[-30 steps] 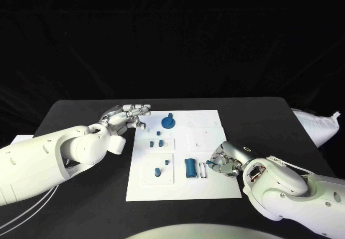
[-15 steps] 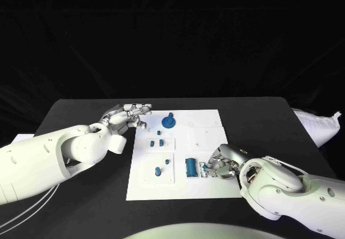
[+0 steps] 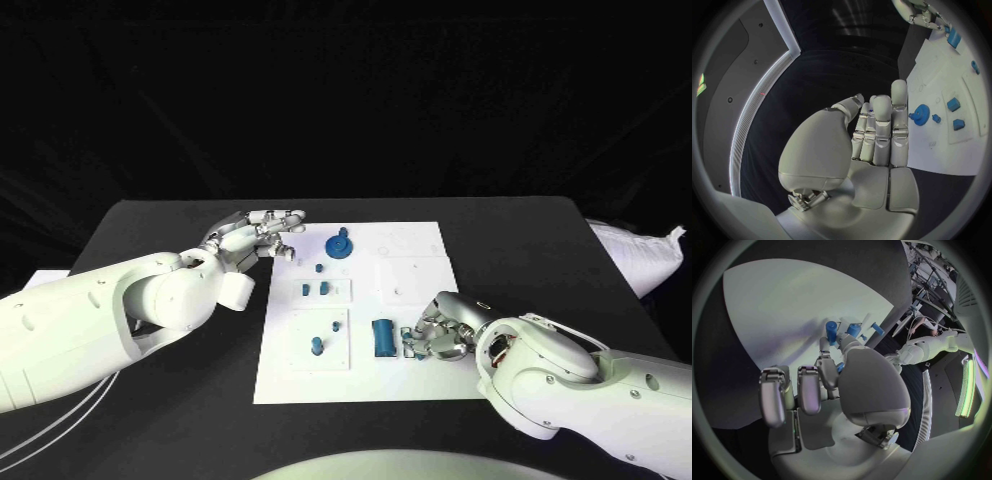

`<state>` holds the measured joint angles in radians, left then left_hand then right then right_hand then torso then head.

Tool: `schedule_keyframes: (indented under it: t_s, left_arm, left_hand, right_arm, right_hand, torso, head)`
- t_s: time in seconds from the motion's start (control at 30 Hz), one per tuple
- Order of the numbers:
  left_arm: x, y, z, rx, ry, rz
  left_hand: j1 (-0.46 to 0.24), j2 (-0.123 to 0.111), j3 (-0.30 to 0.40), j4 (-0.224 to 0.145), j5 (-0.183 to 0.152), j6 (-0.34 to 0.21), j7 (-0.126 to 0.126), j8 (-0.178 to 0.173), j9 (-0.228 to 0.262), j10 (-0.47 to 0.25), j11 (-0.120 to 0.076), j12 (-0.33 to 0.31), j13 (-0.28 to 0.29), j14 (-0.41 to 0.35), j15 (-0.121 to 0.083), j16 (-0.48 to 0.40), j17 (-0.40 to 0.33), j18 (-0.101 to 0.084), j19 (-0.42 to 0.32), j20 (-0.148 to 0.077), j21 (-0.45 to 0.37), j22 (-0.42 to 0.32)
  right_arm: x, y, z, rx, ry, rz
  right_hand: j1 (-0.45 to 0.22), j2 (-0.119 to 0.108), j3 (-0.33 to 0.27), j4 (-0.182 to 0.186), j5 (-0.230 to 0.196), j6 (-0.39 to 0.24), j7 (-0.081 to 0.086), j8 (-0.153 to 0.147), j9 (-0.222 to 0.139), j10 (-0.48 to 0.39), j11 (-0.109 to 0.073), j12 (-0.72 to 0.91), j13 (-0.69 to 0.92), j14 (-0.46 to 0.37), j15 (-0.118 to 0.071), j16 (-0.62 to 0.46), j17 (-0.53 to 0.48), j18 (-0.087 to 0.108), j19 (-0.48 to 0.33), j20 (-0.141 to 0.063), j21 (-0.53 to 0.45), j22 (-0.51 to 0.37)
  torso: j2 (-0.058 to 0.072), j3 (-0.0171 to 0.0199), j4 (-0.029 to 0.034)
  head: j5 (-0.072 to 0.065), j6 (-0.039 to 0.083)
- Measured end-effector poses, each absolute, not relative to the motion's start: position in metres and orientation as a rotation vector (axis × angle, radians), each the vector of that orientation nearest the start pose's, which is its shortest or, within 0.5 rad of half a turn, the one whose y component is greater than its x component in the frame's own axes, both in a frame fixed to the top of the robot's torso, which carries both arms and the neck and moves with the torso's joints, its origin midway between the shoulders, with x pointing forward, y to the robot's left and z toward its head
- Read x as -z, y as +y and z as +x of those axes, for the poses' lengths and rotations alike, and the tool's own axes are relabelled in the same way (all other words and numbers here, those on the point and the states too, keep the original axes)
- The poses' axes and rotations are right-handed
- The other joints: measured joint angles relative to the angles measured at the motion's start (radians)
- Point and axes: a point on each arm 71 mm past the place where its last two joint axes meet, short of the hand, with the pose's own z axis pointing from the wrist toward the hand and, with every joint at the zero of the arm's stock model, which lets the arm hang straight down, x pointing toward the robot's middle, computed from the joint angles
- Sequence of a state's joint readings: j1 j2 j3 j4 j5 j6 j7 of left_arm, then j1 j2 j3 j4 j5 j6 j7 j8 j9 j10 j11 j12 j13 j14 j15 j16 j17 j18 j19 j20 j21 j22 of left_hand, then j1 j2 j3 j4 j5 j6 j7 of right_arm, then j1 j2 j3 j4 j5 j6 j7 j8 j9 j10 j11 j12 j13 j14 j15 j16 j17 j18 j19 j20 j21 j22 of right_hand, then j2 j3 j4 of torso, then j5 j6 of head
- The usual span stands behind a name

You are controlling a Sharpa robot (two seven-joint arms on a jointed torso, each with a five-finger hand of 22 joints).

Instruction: Assemble the parts on the task board

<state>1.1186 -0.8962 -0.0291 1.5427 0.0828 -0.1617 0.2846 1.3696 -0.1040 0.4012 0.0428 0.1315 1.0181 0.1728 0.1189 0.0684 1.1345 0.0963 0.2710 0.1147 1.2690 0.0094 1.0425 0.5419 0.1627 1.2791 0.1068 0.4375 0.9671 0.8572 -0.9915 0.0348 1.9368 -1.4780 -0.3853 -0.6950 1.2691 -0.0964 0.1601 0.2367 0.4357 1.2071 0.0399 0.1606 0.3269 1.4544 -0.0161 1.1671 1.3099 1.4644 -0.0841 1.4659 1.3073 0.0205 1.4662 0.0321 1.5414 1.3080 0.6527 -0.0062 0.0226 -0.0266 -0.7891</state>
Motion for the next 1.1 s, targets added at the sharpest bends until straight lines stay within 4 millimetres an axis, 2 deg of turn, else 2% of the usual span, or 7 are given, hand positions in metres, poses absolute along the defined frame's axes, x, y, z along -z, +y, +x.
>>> schedule_keyframes:
  t_s: [0.17,0.3,0.5,0.53,0.7,0.9,1.1]
  left_arm:
    - [0.2189,0.2226,0.4675,1.597,1.583,-1.323]
    - [0.2187,0.2224,0.4673,1.598,1.584,-1.323]
    - [0.2186,0.2222,0.4671,1.598,1.585,-1.322]
    - [0.2187,0.2222,0.4671,1.598,1.585,-1.322]
    - [0.2188,0.2222,0.467,1.597,1.587,-1.322]
    - [0.2188,0.2222,0.467,1.596,1.588,-1.321]
    - [0.2188,0.2222,0.467,1.596,1.589,-1.32]
  left_hand:
    - [0.0,0.0,0.0,0.0,0.0,0.0,0.0,0.0,0.0,0.0,0.0,0.0,0.0,0.0,0.0,0.0,0.0,0.0,0.0,0.0,0.0,-0.001]
    - [0.0,0.0,0.0,0.0,0.0,0.0,0.0,0.0,0.0,0.0,0.0,0.0,0.0,0.0,0.0,0.0,0.0,0.0,0.0,0.0,0.0,-0.001]
    - [0.0,0.0,0.0,0.0,0.0,0.0,0.0,0.0,0.0,0.0,0.0,0.0,0.0,0.0,0.0,0.0,0.0,0.0,0.0,0.0,0.0,-0.001]
    - [0.0,0.0,0.0,0.0,0.0,0.0,0.0,0.0,0.0,0.0,0.0,0.0,0.0,0.0,0.0,0.0,0.0,0.0,0.0,0.0,0.0,-0.001]
    - [0.0,0.0,0.0,0.0,0.0,0.0,0.0,0.0,0.0,0.0,0.0,0.0,0.0,0.0,0.0,0.0,0.0,0.0,0.0,0.0,0.0,-0.001]
    - [0.0,0.0,0.0,0.0,0.0,0.0,0.0,0.0,0.0,0.0,0.0,0.0,0.0,0.0,0.0,0.0,0.0,0.0,0.0,0.0,0.0,-0.001]
    - [0.0,0.0,0.0,0.0,0.0,0.0,0.0,0.0,0.0,-0.004,-0.004,0.0,0.001,0.0,0.0,0.0,-0.002,0.0,0.0,0.0,0.0,-0.001]
  right_arm:
    - [0.2646,-0.1877,0.3517,-0.43,2.016,0.276]
    - [0.2653,-0.1877,0.3528,-0.426,2.017,0.275]
    - [0.2656,-0.1866,0.3546,-0.423,2.022,0.264]
    - [0.266,-0.1862,0.3547,-0.422,2.025,0.261]
    - [0.2662,-0.1853,0.3553,-0.42,2.03,0.252]
    - [0.266,-0.185,0.3555,-0.416,2.028,0.243]
    - [0.2657,-0.1855,0.3541,-0.414,2.025,0.233]
  right_hand:
    - [-0.013,0.011,-0.003,0.013,0.006,0.009,-0.002,0.009,0.015,0.0,0.0,0.017,0.0,0.002,-0.002,0.004,0.001,-0.002,0.0,0.0,0.004,0.0]
    - [-0.014,0.012,-0.004,0.017,0.011,0.015,-0.008,0.015,0.02,0.002,-0.009,0.034,0.0,-0.001,-0.005,0.004,0.001,-0.002,0.0,-0.007,0.008,0.0]
    - [-0.017,0.015,-0.004,0.018,0.012,0.021,-0.014,0.024,0.032,0.002,-0.009,0.046,0.001,0.002,-0.009,0.004,0.001,-0.002,0.0,-0.007,0.008,0.0]
    - [-0.017,0.015,-0.002,0.019,0.017,0.029,-0.022,0.029,0.033,0.002,-0.009,0.048,0.004,0.002,-0.009,0.004,0.001,-0.002,0.0,-0.007,0.008,0.0]
    - [-0.023,0.022,-0.011,0.03,0.017,0.029,-0.015,0.029,0.035,0.002,-0.009,0.052,0.0,0.002,-0.009,0.004,0.001,-0.001,0.0,-0.007,0.008,0.0]
    - [-0.097,0.031,-0.053,0.054,-0.001,0.029,-0.015,0.028,0.047,0.009,-0.016,0.052,-0.002,0.002,-0.009,0.004,0.001,0.0,0.0,-0.007,0.008,0.0]
    - [-0.165,0.047,-0.118,0.053,-0.113,0.029,-0.015,0.036,0.063,0.013,-0.02,0.052,-0.002,0.002,-0.009,0.004,0.001,0.0,0.0,-0.007,0.008,0.0]
  torso:
    - [0.0,0.0003,-0.0004]
    - [0.0,0.0004,-0.0004]
    - [0.0,0.0008,-0.0009]
    - [0.0,0.001,-0.0009]
    - [0.0,0.001,-0.001]
    - [0.0,0.0009,-0.0009]
    - [0.0,0.0014,-0.001]
  head:
    - [0.001,0.0]
    - [0.001,0.0]
    - [-0.001,0.0]
    - [-0.001,0.0]
    - [-0.001,0.0]
    - [-0.003,0.001]
    - [-0.004,0.002]
